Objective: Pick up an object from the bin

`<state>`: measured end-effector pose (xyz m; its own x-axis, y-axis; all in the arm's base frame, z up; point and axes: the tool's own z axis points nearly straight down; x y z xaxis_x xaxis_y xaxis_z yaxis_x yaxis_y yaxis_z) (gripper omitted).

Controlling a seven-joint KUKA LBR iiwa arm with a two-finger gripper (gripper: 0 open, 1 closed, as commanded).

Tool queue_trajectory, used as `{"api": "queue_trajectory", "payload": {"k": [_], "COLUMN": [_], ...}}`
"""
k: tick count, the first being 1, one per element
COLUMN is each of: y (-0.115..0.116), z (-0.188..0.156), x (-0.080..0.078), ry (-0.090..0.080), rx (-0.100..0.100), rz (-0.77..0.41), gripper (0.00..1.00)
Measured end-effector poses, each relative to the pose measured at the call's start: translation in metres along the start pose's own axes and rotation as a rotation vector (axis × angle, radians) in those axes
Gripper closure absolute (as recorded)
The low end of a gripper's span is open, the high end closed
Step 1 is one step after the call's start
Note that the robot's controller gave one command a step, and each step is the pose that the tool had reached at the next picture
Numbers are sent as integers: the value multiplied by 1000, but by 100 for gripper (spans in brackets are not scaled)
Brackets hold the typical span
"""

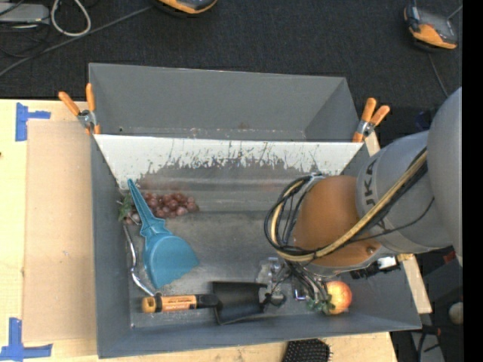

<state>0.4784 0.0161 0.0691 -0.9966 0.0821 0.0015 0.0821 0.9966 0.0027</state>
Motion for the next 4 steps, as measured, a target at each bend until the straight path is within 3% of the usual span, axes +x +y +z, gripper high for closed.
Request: {"api": "queue_trajectory", "payload": {"k": [1,2,3,4], "y": [6,10,10,24], "z": [-62,-109,-151,-92], "x": [5,-3,1,-5], "ry": [7,5,9,3], "rx": [0,1,1,0], "rz": [-35,12,-11,-129], "gripper": [100,100,100,100]}}
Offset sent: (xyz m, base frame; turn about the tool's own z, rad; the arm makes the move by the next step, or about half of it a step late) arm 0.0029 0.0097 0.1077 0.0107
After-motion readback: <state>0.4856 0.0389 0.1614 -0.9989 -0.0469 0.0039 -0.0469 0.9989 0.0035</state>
